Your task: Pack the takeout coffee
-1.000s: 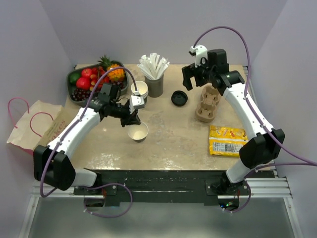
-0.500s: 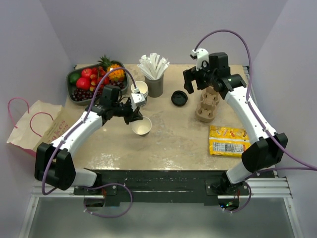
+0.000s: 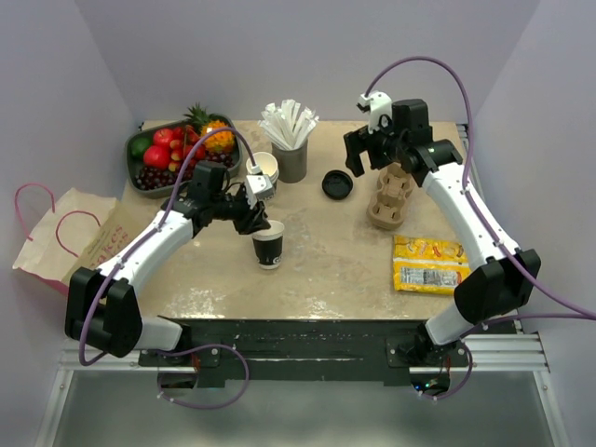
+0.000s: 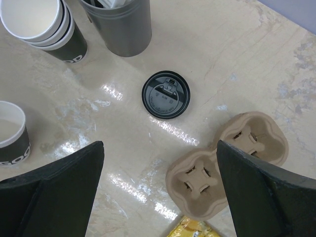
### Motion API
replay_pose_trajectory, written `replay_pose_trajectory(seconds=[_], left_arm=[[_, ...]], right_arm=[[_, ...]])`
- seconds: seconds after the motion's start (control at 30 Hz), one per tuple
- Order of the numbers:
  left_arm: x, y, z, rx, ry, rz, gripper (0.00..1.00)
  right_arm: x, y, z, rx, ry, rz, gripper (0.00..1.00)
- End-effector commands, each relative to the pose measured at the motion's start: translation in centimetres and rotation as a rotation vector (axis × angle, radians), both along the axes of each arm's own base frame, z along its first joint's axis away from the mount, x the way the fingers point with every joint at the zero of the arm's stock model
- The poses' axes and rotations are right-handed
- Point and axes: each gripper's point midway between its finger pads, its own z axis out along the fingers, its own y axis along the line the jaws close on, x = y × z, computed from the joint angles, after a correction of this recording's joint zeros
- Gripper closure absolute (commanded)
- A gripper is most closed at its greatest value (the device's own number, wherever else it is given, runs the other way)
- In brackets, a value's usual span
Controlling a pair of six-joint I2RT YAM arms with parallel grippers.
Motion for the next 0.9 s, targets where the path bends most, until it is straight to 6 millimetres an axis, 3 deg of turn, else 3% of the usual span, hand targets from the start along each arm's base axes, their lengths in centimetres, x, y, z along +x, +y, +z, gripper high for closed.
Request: replay_pose_trajectory(seconds=[0.0, 0.07, 0.2, 0.3, 0.43, 0.47, 0.6, 0.73, 0.77, 0.87], left_arm=[[0.4, -0.6, 2.7, -0.053, -0.068, 0.003, 0.59], [0.7, -0.9, 4.5, -0.085, -0.093, 0.01, 0.49], [1.3, -1.0, 8.8, -0.123, -0.176, 0.028, 0.46], [1.4, -0.7, 10.8, -0.128, -0.222, 0.05, 0.45], [1.9, 0.2, 8.7, -0.098, -0.167, 0.137, 0.44], [1.9, 0.4, 7.2, -0.09, -0.136, 0.161, 0.44], [2.9, 1.2, 5.0, -0.097, -0.037, 0.196, 0.44], [5.1, 3.5, 4.7, -0.182, 0.067, 0.251, 0.44], [6.1, 5.2, 4.6, -0.199, 0.078, 0.296, 0.44], [7.0, 5.9, 3.7, -0.191, 0.111, 0.25, 0.44]], right_arm=[[0.5, 0.3, 1.8, 0.011, -0.049, 0.018, 0.02], [0.9, 0.4, 2.0, 0.003, -0.057, 0.024, 0.02], [1.7, 0.7, 1.8, -0.003, -0.06, 0.037, 0.01], [2.4, 1.3, 1.1, 0.001, -0.048, 0.06, 0.01], [3.2, 2.4, 0.4, 0.029, -0.024, 0.085, 0.02], [3.5, 2.6, 0.7, 0.035, -0.029, 0.087, 0.02], [3.8, 3.1, 0.9, 0.031, -0.03, 0.116, 0.01], [3.0, 3.7, 0.7, 0.055, -0.006, 0.159, 0.01], [2.7, 3.8, 0.4, 0.058, 0.007, 0.167, 0.01], [2.3, 4.0, 0.3, 0.062, 0.014, 0.179, 0.01]])
